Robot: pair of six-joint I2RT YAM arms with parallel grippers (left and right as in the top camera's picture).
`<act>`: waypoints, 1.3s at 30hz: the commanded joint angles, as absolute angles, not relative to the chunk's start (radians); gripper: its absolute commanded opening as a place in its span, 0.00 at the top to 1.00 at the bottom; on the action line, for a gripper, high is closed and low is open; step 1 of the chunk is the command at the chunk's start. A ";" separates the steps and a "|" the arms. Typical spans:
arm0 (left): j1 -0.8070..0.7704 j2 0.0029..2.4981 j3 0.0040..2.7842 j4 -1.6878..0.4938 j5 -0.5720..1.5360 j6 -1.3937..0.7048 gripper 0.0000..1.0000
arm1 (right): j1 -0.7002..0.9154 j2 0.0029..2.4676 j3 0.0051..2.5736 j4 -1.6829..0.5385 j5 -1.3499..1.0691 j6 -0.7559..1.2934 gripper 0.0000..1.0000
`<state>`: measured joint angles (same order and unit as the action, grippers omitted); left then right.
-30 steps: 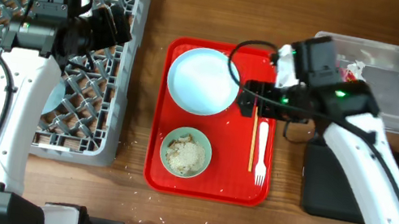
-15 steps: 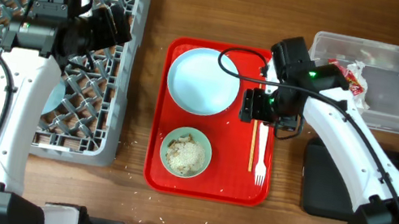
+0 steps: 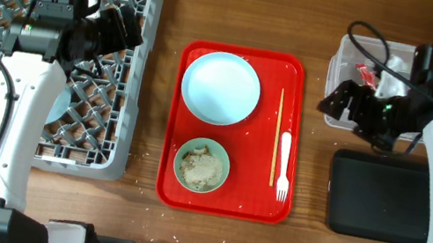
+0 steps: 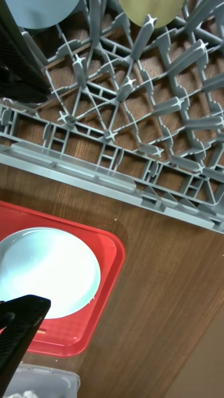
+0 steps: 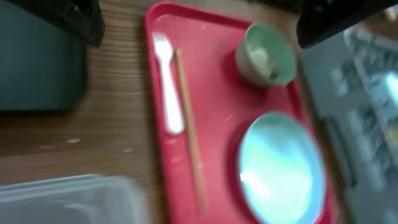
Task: Sort waste into correct bins and load items into the dishwasher rack
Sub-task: 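Reach the right gripper to the green rice bowl and grasp its rim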
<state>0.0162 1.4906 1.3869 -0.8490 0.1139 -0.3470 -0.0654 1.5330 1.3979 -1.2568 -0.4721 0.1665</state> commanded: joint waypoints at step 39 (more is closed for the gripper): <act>0.018 1.481 1.394 -0.847 0.122 -0.356 0.00 | 1.139 1.947 1.320 -0.824 0.075 0.643 0.85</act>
